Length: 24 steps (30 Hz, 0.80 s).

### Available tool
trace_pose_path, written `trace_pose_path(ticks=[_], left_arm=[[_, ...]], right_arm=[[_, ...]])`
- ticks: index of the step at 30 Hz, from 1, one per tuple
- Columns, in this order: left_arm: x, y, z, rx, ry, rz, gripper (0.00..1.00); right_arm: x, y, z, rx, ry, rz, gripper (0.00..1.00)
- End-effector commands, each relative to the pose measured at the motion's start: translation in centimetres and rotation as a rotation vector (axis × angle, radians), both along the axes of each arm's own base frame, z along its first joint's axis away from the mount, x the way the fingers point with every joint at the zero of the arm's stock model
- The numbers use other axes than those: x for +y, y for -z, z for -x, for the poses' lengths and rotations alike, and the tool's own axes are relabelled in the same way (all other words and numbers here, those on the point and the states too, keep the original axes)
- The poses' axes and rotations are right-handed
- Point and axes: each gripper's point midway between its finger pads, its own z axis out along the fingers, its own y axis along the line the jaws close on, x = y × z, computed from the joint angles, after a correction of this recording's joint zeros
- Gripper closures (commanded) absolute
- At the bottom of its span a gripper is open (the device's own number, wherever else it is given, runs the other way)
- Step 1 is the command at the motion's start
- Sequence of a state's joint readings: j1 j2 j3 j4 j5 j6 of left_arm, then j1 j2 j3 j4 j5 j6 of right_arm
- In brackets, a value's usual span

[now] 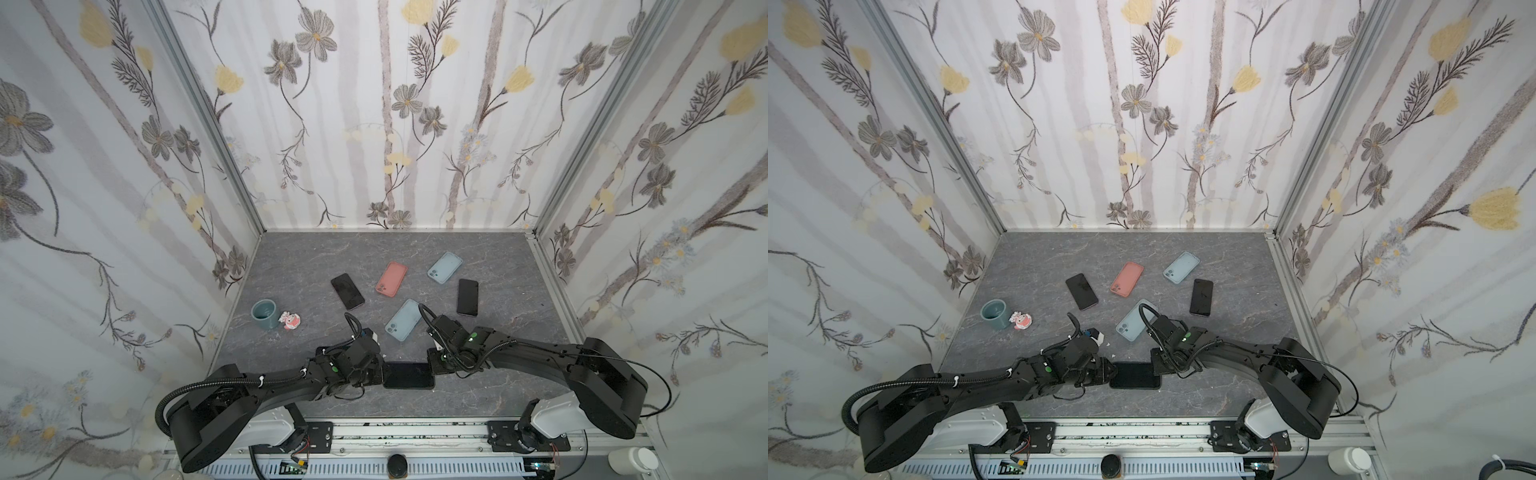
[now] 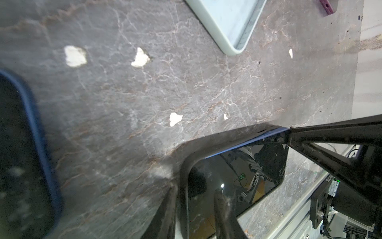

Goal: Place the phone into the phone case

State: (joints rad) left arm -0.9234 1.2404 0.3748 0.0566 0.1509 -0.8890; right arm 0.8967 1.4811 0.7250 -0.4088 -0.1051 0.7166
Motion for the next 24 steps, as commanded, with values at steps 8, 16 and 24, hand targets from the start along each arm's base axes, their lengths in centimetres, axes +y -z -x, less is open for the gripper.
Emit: trace_pose_path(ticks=[8,16,24], left_arm=[[0.1,0.1,-0.1,-0.01,-0.007,-0.002,0.69],[1.5,1.7,0.3,0.011,-0.028,-0.059,0.85],[2.5,2.6,0.6,0.02,-0.048,-0.088,0.85]], right_arm=[[-1.6,2.9,2.0,0.076,-0.031,0.098,0.9],[-2.3,4.0,2.4,0.085,-0.035,0.137,0.89],[-3.4,4.5,2.7,0.068,-0.065,0.261,0.87]])
